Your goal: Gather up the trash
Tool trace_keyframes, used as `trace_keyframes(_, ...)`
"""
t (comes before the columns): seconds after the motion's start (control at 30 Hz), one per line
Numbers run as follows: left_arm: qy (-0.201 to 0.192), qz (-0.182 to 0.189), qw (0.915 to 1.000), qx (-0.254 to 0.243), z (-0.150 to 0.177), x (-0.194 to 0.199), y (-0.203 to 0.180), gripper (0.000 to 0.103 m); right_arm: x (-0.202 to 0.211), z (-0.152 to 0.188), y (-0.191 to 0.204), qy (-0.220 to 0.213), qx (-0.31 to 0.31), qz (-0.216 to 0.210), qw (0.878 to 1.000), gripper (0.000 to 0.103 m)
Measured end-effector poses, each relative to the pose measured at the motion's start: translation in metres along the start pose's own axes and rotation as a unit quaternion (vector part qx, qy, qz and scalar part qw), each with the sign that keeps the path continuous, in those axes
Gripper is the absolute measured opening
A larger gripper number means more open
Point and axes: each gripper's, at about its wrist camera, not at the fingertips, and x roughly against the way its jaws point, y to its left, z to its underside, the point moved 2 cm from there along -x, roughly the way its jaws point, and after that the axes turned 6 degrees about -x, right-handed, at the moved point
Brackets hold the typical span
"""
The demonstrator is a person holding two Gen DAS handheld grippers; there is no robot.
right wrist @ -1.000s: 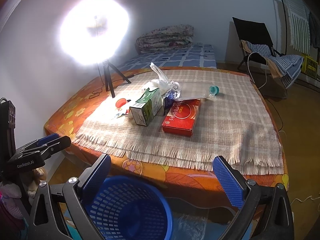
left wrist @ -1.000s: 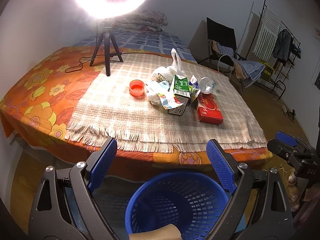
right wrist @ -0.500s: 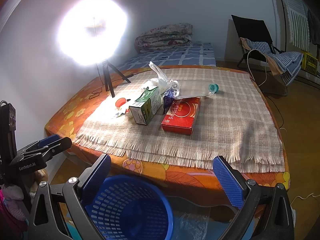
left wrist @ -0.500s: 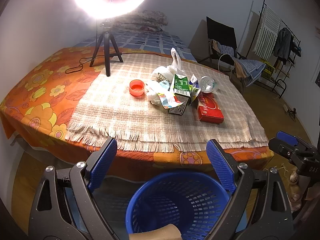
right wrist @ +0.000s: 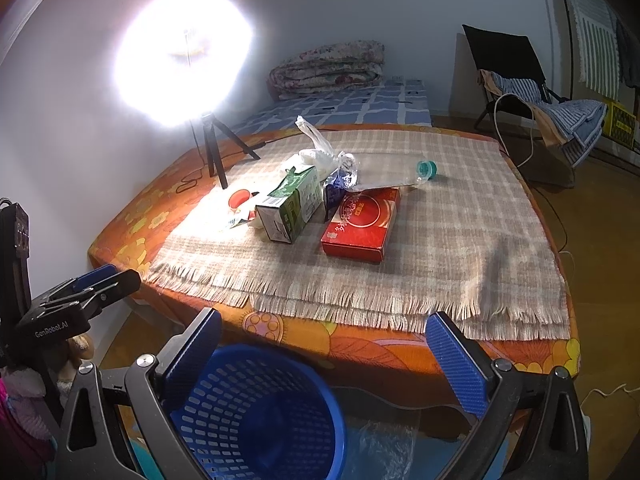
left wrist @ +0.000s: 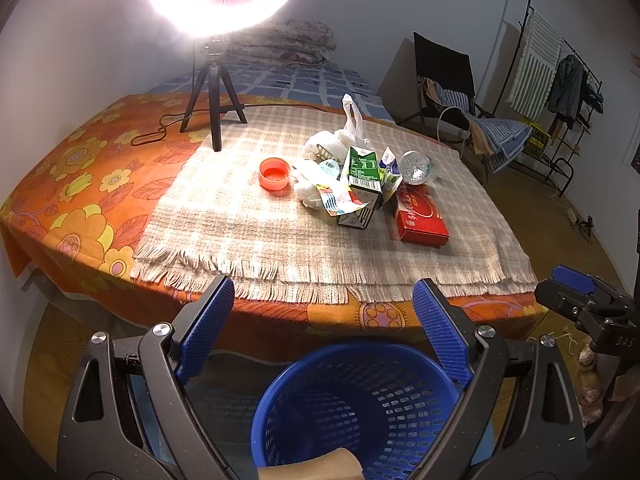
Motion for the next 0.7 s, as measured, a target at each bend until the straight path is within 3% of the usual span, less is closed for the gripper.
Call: trace_keyframes(0.7,0.009,0.000,0.9999,0.006,0.004,0.003,0.005,0.093,-0.011,0.003,-0.003,0.028,-0.004,0.008,1.000,0.103)
